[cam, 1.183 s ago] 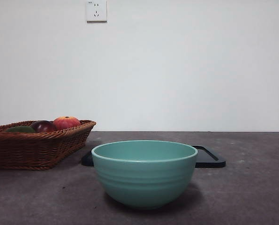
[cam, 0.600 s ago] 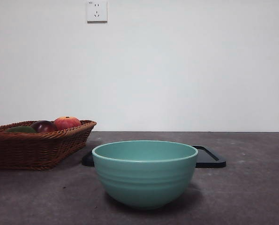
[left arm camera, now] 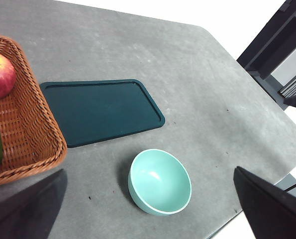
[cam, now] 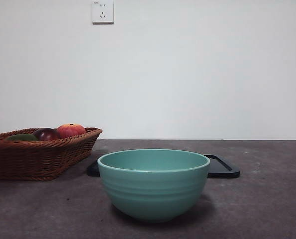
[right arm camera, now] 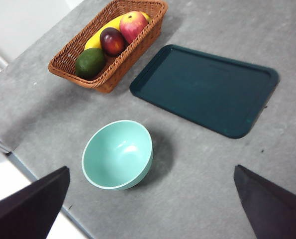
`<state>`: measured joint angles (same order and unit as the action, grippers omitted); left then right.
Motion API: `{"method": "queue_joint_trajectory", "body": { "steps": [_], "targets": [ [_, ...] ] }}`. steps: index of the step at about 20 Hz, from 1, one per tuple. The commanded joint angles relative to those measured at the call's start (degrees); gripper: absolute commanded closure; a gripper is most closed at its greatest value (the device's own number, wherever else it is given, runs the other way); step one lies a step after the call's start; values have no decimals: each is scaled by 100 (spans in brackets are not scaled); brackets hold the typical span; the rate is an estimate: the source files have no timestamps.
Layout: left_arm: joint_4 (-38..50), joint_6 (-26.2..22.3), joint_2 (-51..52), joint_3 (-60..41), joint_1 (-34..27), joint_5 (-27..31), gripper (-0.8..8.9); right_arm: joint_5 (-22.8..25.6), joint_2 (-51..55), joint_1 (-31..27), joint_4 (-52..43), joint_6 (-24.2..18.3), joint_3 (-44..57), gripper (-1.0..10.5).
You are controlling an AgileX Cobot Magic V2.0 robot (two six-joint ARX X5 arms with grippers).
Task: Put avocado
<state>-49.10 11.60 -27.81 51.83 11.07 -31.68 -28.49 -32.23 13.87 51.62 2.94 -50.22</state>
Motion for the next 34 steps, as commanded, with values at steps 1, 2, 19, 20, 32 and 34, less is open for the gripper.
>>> {"method": "queue_joint_trajectory", "body": {
  "steps": [1, 2, 19, 20, 32, 34],
  "targets": [
    [-2, 2, -39, 118, 15, -26, 224, 0, -11, 26, -57, -85, -114, 366],
    [-79, 2, -87, 125, 15, -20, 224, 0, -11, 26, -57, -83, -114, 366],
    [-798, -780, -5031, 1982, 13, 2439, 230, -2, -11, 26, -57, -81, -114, 366],
    [-782, -835, -5348, 2118, 13, 2487, 230, -2, -11, 26, -55, -81, -114, 366],
    [109, -951, -7514, 2380, -72, 2616, 230, -2, -11, 26, -55, -81, -114, 366],
    [245, -920, -7674, 2380, -72, 2616, 230, -2, -11, 26, -55, -81, -114, 366]
  ]
}}
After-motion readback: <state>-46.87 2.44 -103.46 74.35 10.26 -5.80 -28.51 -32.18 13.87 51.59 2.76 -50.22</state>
